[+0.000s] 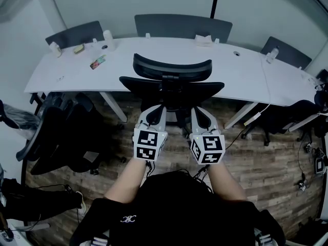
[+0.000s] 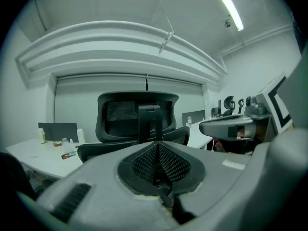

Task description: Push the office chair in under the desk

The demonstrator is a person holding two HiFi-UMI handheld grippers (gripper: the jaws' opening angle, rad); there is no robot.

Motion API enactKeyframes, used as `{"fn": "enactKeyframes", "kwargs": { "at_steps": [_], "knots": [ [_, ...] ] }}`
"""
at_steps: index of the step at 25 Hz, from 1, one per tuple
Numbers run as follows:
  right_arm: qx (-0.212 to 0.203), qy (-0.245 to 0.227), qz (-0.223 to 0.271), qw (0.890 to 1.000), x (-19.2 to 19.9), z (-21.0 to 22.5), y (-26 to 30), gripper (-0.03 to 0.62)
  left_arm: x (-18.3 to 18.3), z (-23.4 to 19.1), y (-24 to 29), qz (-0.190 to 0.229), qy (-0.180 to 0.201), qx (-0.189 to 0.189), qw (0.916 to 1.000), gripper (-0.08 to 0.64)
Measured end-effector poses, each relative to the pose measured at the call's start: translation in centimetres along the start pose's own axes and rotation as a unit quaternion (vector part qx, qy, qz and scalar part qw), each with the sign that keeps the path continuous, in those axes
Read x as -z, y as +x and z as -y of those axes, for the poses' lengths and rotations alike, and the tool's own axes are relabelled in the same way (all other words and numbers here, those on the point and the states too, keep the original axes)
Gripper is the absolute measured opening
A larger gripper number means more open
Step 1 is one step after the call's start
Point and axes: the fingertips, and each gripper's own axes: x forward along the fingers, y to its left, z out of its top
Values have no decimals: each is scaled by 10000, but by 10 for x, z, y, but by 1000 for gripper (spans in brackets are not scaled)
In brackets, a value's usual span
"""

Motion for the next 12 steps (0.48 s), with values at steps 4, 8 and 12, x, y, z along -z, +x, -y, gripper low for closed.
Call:
{"fn": "enactKeyframes", "kwargs": {
  "at_steps": [4, 8, 12],
  "knots": [
    [-69, 82, -47, 9999, 1, 2, 0, 5, 5, -3, 0, -29, 15, -48, 10000, 2],
    [-38, 51, -54, 10000, 0, 6, 0, 5, 6, -6, -1, -55, 13, -104, 9999, 3],
    [-40, 99, -71, 9999, 0, 9, 2, 5, 5, -6, 1, -68, 56, -119, 9999, 2]
  ]
}}
